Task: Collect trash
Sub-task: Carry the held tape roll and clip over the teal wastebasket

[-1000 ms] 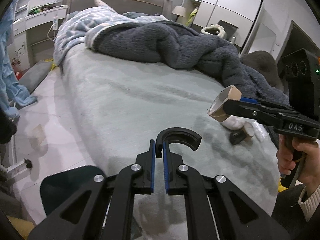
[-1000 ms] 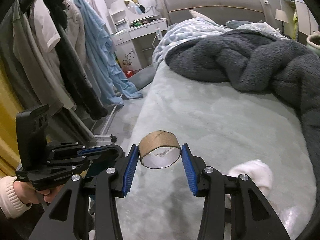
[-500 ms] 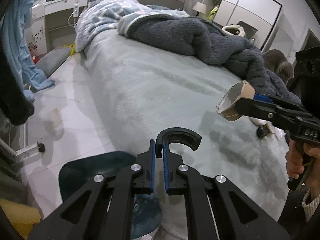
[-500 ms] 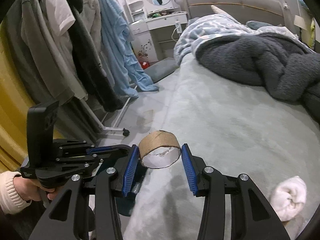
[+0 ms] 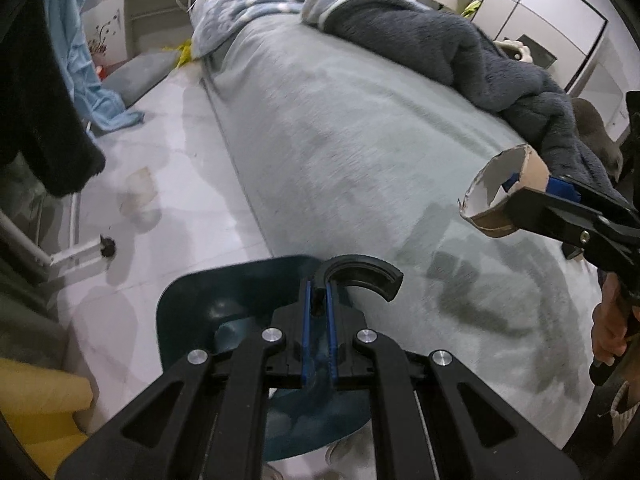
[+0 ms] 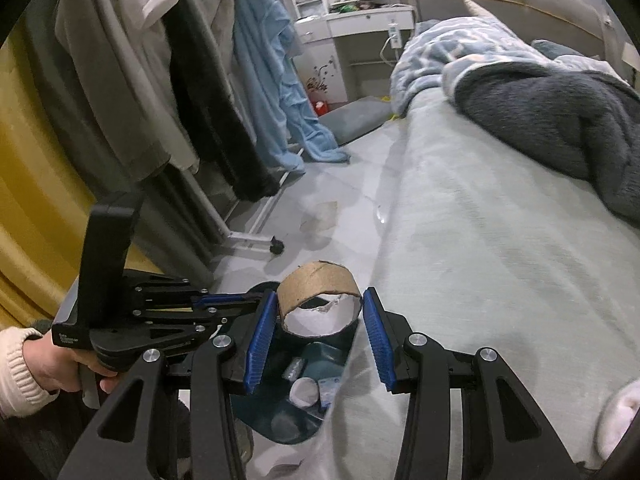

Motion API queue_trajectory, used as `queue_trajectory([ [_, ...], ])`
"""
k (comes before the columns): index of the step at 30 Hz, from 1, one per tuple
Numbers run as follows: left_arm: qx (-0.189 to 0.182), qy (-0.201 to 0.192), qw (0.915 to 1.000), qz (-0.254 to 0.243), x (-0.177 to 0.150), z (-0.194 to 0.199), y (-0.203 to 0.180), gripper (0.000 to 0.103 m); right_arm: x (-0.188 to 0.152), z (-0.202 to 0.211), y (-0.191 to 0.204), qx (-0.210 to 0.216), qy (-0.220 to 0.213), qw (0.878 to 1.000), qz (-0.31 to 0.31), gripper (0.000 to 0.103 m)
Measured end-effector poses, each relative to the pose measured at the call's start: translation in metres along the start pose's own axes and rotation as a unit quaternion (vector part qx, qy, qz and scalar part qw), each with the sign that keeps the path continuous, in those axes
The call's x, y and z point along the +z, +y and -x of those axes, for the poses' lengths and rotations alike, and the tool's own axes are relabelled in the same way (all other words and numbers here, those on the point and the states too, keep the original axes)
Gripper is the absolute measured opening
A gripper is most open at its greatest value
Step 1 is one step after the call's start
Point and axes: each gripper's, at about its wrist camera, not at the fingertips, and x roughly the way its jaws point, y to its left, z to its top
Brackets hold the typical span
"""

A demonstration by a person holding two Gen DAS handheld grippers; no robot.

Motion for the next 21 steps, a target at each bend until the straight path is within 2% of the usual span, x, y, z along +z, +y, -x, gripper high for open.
queue_trajectory([
  [10, 0.007, 0.087, 0.9951, 0.048, -0.024, -0.024, 0.040, 0.008, -0.002, -0.033, 0.018, 0.006, 0.034, 0.999, 0.019, 0.045],
  [19, 0.013, 0.142, 0.9881, 0.058, -0.041, -0.038, 0.055, 0.009, -0.009, -0.062, 0.038, 0.013, 0.066, 0.997, 0.031, 0.045],
  [20, 0.015, 0.146, 0.9875, 0.057, -0.043, -0.039, 0.056, 0.011, -0.011, -0.067, 0.039, 0.014, 0.071, 0.997, 0.033, 0.045],
  [21, 0.015, 0.152, 0.9867, 0.056, -0.045, -0.039, 0.056, 0.019, -0.013, -0.071, 0.041, 0.014, 0.076, 0.996, 0.033, 0.045],
])
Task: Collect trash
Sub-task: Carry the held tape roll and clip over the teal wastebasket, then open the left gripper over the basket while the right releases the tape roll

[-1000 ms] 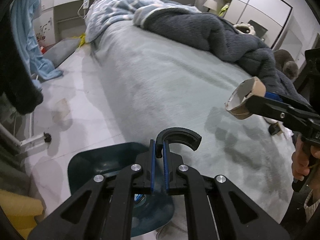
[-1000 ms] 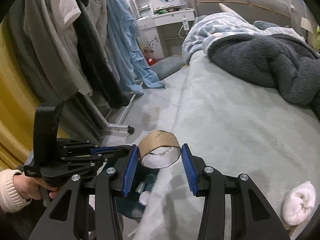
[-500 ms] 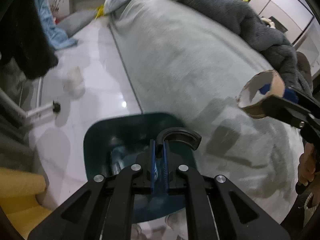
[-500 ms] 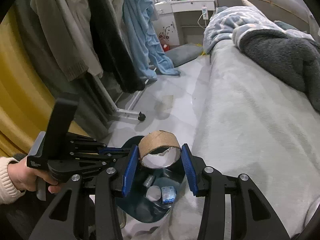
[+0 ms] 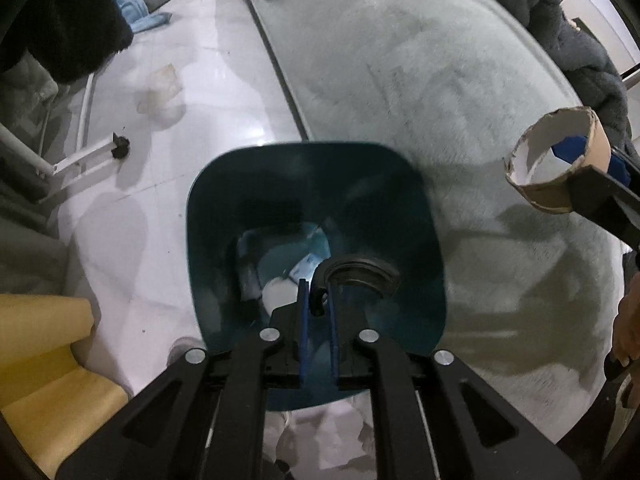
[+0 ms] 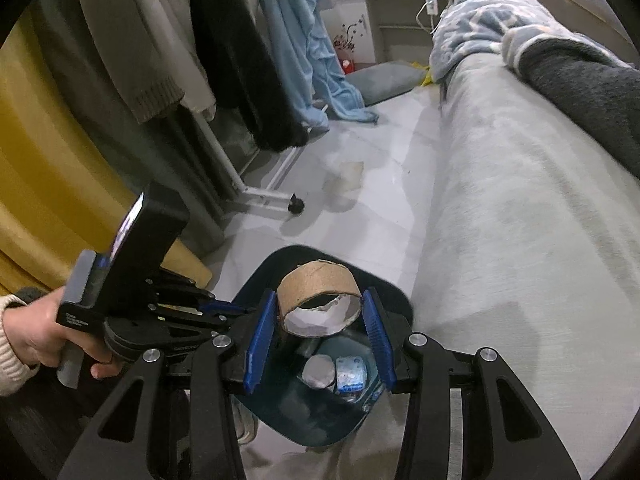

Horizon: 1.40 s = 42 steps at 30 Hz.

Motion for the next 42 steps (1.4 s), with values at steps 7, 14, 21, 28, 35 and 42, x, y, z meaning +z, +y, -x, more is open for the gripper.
queue_trajectory([
  [7, 0.012, -0.004, 0.9999, 0.001, -0.004, 0.012, 0.006, 0.053, -0.006, -0.030, 0.007, -0.008, 0.034, 0.999, 0.002, 0.045],
  [14, 0.019, -0.039, 0.9991, 0.006, -0.004, 0.034, 0.013, 0.064, -0.009, -0.044, -0.001, -0.020, 0.052, 0.998, -0.009, 0.045],
  [21, 0.019, -0.096, 0.9952, 0.003, -0.001, 0.058, 0.011, 0.073, -0.016, -0.061, 0.001, -0.024, 0.070, 0.997, -0.013, 0.045],
  [28, 0.007, -0.177, 0.9840, 0.014, 0.003, 0.090, 0.013, 0.074, -0.017, -0.066, 0.006, -0.016, 0.080, 0.997, -0.012, 0.057],
  [35, -0.012, -0.243, 0.9699, 0.016, 0.009, 0.117, 0.007, 0.074, -0.014, -0.055, 0.010, -0.003, 0.069, 0.998, -0.012, 0.075],
  [42, -0.002, -0.308, 0.9515, -0.010, 0.014, 0.142, -0.019, 0.076, -0.009, -0.029, 0.017, 0.004, 0.040, 0.999, 0.003, 0.085],
])
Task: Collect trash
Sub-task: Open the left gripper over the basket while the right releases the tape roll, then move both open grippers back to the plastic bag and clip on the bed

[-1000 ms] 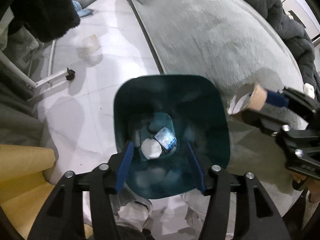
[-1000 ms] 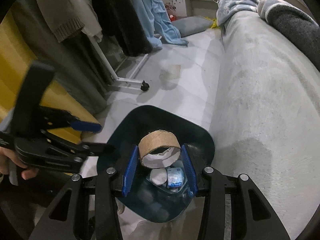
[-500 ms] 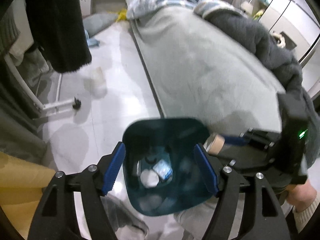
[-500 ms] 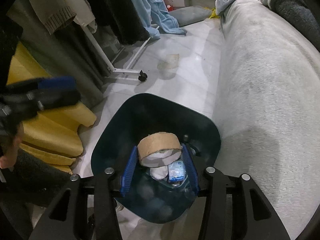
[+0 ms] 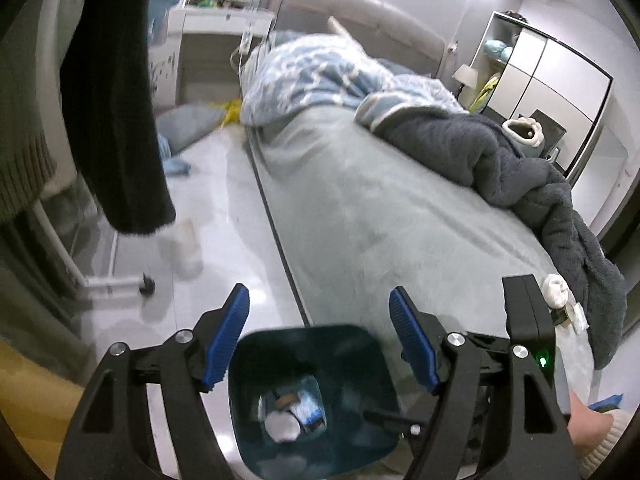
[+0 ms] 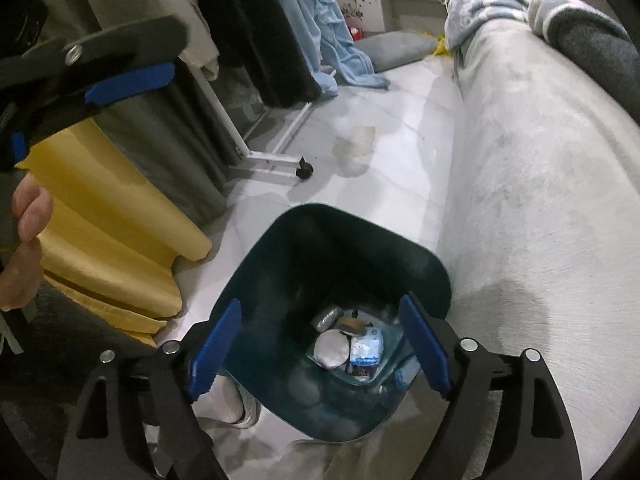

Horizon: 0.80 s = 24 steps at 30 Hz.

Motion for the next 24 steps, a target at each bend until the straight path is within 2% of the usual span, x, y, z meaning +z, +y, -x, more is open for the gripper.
queue_trajectory([
  [7, -0.015, -0.065, 0.9967, -0.048, 0.012, 0.014, -0.043, 0.081, -0.001, 0.041, -0.018, -0.008, -0.048, 0.999, -0.007, 0.090],
  [14, -0.046, -0.082, 0.9936, -0.063, 0.013, 0.008, -0.082, 0.083, -0.018, 0.080, -0.051, -0.036, -0.089, 0.995, -0.025, 0.091],
  [24, -0.079, -0.081, 0.9905, -0.078, 0.009, -0.005, -0.136, 0.083, -0.057, 0.136, -0.095, -0.098, -0.128, 0.986, -0.039, 0.092],
])
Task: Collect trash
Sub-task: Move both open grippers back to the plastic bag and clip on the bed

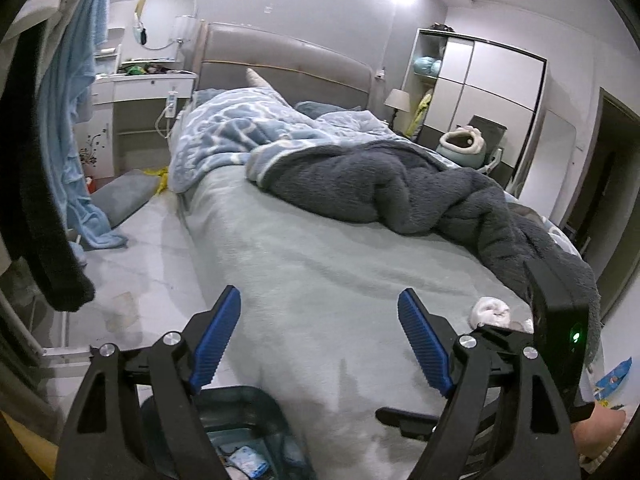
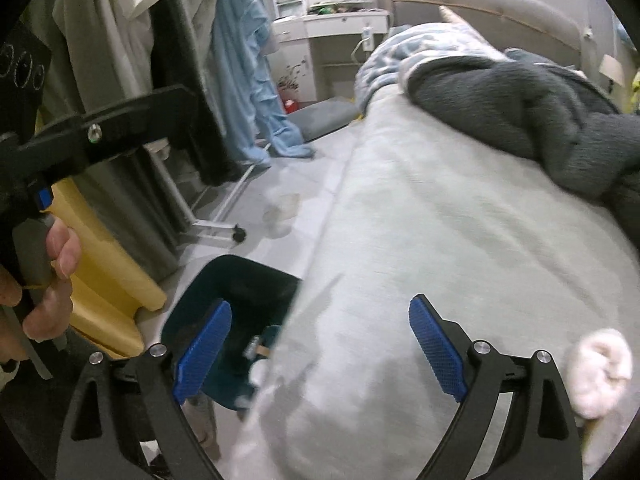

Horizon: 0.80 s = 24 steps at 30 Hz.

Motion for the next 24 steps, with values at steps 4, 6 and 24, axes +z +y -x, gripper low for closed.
queue_trajectory([
  [4, -0.013, 0.007, 0.9999, -0.008, -0.002, -0.011, -0.020, 0.083, -0.013, 0.017, -0.018, -0.027, -0.006, 1.000, 0.006, 0.092],
  [6, -0.019, 0.009, 0.9997, -0.008, -0.003, -0.016, -0.031, 0.083, -0.018, 0.025, -0.024, -0.036, -0.012, 0.999, 0.005, 0.092],
  [24, -0.064, 0.056, 0.9955, -0.043, -0.026, -0.063, -0.113, 0.083, -0.063, 0.093, -0.106, -0.108, -0.047, 0.992, -0.049, 0.093],
])
